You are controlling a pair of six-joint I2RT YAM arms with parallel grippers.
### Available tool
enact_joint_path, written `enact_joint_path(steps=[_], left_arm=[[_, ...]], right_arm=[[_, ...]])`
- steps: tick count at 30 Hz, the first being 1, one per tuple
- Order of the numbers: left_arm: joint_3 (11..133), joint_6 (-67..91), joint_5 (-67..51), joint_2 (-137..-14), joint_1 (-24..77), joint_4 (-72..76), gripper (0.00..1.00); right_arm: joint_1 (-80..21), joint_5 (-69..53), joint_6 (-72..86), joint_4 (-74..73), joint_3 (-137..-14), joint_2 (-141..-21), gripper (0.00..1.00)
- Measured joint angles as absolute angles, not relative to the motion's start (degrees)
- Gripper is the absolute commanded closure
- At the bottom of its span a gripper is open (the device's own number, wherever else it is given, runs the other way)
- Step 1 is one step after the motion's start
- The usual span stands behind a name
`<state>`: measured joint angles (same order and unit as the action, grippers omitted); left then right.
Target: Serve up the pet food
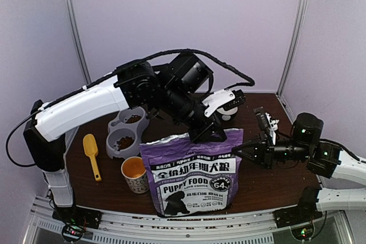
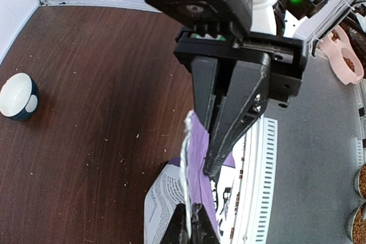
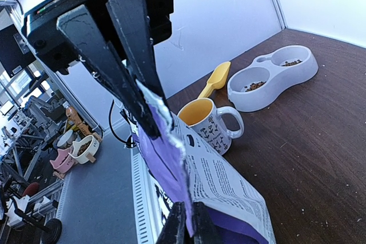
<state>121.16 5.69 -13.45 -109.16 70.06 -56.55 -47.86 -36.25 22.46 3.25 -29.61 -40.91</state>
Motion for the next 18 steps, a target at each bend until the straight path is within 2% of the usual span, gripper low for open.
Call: enact_joint_path(steps=[7, 10, 16, 17, 18], left_arm=[[120.2, 5.6, -12.8, -108.5, 70.2, -55.9, 1.00], [119.7, 5.5, -12.6, -108.2, 70.2, -55.4, 0.94], [118.3, 5.5, -11.6, -107.0, 70.2, -55.9, 0.94], [118.1, 5.5, -11.5, -106.8, 70.2, -55.9, 0.95], [117.8, 5.5, -11.4, -106.5, 70.2, -56.0, 1.00]], right_arm=[[-47.9, -36.1, 22.5, 3.2, -29.6, -40.7, 1.00], [-47.9, -36.0, 22.5, 3.2, -29.6, -40.6, 1.00], [-47.9, -35.4, 22.5, 3.1, -29.4, -40.2, 1.00], [-47.9, -35.3, 22.5, 3.1, -29.4, -40.1, 1.00], [-47.9, -35.3, 22.5, 3.1, -29.4, -40.1, 1.00]])
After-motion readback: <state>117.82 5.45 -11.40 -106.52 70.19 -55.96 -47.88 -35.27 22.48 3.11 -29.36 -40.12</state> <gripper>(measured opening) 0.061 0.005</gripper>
